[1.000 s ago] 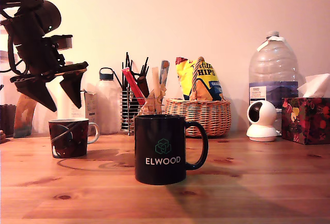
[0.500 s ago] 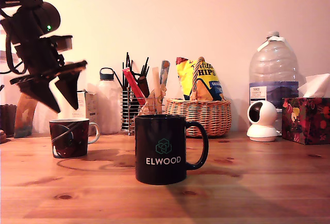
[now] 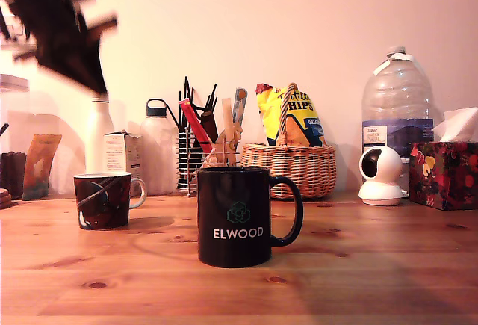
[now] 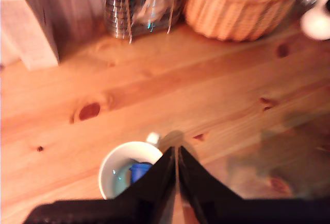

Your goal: Pick up the coffee capsules from the table one by one and drop them inside the nearest coffee cup

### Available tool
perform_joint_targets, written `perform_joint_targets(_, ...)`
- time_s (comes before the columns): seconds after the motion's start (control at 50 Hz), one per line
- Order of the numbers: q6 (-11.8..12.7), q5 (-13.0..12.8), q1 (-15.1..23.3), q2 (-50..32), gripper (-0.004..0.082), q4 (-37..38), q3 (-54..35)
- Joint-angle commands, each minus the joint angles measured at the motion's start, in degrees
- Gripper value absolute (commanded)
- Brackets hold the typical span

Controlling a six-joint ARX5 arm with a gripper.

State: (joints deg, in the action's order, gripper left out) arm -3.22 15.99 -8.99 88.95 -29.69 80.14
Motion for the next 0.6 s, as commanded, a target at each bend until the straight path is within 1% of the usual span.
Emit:
perform_joint_targets(0.0,-0.2,0.0,-0.2,-2.8,-0.0018,2.4,-5.1)
perform_joint_targets(0.08,-0.2,0.0,-0.2,-6.6,-0.0018,5.4,-10.0)
perform_joint_targets(0.16,0.0,-1.0,-0.1,-10.6,-0.0018,8.7,-15.2)
perform_joint_targets(0.18,0.2,-2.3,-0.1,-11.3,-0.0018,9.4,-16.3)
perform_joint_targets(0.2,0.3,-3.0,-0.1,-12.5,-0.0018,10.3,-17.7)
perform_joint_targets(0.22,0.3,-3.1,-0.1,-13.5,-0.0018,10.9,-19.0)
perform_joint_targets(0.24,0.3,-3.9,-0.1,-14.5,-0.0018,11.7,-20.2)
perform_joint_targets(0.26,1.4,-4.3,-0.1,-15.3,-0.0018,12.3,-21.3)
perform_joint_targets(0.3,1.4,-4.6,-0.1,-17.0,-0.0018,13.5,-23.5)
perform_joint_targets(0.32,2.0,-5.0,-0.1,-17.8,-0.0018,13.9,-24.4)
perform_joint_targets(0.46,2.4,-6.2,-0.1,-23.5,-0.0018,17.8,-31.9)
perform_joint_targets(0.58,2.9,-6.7,-0.1,-28.1,-0.0018,22.0,-38.7)
